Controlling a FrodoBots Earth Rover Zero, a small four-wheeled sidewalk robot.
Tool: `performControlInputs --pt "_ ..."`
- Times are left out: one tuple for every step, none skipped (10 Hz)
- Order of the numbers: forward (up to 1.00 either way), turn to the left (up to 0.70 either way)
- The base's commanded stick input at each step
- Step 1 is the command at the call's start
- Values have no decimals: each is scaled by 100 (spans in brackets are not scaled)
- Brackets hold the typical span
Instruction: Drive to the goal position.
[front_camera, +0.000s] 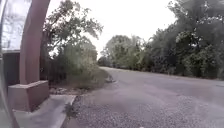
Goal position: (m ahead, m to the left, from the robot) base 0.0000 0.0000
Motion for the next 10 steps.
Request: performControlInputs --pt "5 0" --pt "5 0" --pt "5 0" --pt "5 0" --pt "5 0" --pt "5 0" --pt "5 0" --pt "5 0" --pt "5 0" --pt "5 0"
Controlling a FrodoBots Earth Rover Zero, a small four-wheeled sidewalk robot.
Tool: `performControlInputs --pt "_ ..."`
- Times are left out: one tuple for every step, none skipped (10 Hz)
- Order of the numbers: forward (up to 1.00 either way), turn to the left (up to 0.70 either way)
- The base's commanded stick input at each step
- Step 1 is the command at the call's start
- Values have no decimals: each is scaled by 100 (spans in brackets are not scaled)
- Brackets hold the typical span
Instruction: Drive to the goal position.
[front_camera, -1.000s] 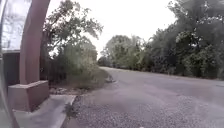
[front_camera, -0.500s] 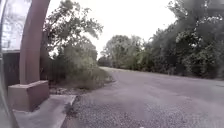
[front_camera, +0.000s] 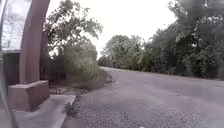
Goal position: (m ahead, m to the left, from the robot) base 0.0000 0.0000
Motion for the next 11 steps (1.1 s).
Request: performControlInputs --pt "5 0" --pt "5 0" --pt "5 0" --pt "5 0" --pt "5 0" --pt "5 0" --pt "5 0" --pt "5 0" --pt "5 0" --pt "5 0" --pt "5 0"
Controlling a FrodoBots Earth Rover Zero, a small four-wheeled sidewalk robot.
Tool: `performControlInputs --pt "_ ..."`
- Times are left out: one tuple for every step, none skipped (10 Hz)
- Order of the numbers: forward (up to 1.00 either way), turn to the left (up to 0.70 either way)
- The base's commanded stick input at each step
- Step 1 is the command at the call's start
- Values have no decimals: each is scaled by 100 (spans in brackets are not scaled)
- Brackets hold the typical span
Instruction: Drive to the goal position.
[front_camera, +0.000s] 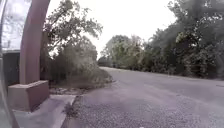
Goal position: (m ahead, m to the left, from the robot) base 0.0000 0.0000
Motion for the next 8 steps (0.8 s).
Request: performControlInputs --pt "5 0" --pt "5 0" --pt "5 0" --pt "5 0" --pt "5 0" --pt "5 0" --pt "5 0" --pt "5 0"
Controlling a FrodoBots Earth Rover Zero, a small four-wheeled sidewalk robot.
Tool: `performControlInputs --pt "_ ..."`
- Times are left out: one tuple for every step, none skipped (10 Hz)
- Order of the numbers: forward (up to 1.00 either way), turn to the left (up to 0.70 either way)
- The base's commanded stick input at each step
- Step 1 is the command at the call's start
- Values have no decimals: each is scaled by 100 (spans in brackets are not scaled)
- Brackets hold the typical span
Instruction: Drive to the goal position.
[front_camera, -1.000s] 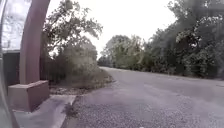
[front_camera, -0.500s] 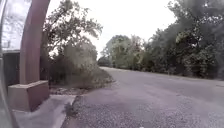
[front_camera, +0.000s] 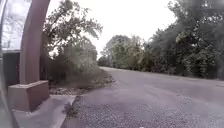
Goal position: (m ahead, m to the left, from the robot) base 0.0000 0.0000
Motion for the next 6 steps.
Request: performControlInputs --pt "5 0" --pt "5 0" --pt "5 0" --pt "4 0" --pt "4 0" --pt "4 0"
